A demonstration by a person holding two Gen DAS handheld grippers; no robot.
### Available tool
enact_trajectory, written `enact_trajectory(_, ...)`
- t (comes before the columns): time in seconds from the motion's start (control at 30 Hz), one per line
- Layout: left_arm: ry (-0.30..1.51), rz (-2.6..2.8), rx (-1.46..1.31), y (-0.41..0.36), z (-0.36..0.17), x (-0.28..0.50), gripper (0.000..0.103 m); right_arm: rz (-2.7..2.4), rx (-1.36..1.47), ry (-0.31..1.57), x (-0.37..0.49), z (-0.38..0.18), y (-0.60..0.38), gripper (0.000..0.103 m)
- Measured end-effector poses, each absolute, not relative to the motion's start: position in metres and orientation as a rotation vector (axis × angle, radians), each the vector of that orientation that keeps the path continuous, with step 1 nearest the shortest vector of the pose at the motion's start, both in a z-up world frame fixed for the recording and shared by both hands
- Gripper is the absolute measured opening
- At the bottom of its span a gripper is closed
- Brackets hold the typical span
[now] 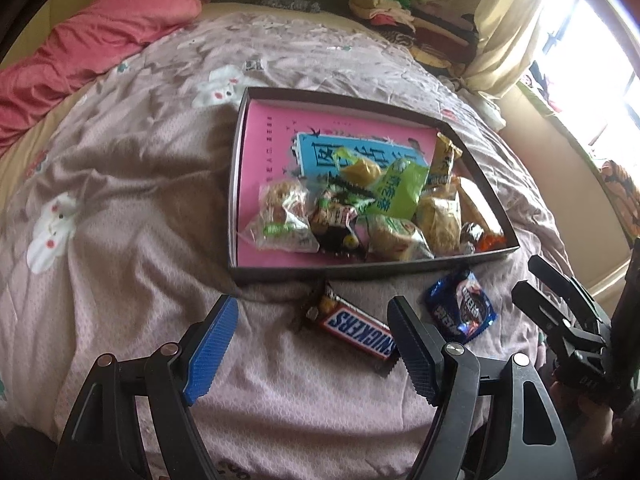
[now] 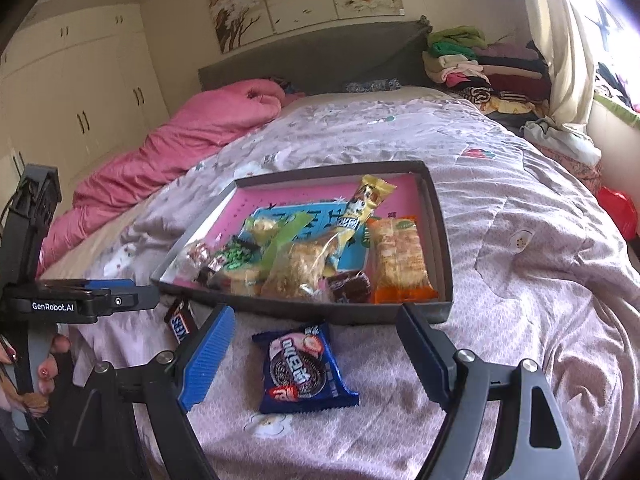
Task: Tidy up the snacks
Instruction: 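Grasp the Snickers bar with the left gripper while the right grasps the blue Oreo bag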
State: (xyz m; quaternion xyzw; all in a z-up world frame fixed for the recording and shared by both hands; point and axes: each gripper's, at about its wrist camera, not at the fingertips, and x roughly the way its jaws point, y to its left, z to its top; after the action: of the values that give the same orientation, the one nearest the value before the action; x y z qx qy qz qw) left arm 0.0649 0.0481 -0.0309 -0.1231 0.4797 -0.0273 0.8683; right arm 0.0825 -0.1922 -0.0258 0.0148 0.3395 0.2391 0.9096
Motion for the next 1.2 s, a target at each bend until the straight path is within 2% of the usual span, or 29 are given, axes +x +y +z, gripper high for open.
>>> enact_trajectory(0.9, 1.125, -0.057, -0.403, 0.018, -0.071, 0.079, 0.078, 0.522, -0.203, 0.882, 0.091, -0.076, -0.145, 0.082)
enact_trajectory(0.97, 1.128, -0.046, -0.418, 0.018, -0.072, 0.08, 0.078, 0.527, -0.225, 0.882, 0.09, -0.078, -0.141, 0.078)
enact_trajectory(1.07, 1.124, -0.03, -0.436, 0.019, -0.074, 0.081, 0.077, 0.515, -0.266, 0.885, 0.09, -0.082, -0.136, 0.064)
enact_trajectory(1.13, 1.12, -0.016, -0.438, 0.019, -0.075, 0.082, 0.072, 0.512, -0.28, 0.885, 0.091, -0.084, -0.134, 0.057)
enact_trajectory(1.2, 1.119, -0.001, -0.43, 0.019, -0.077, 0.084, 0.058, 0.518, -0.281, 0.879, 0.091, -0.083, -0.133, 0.054)
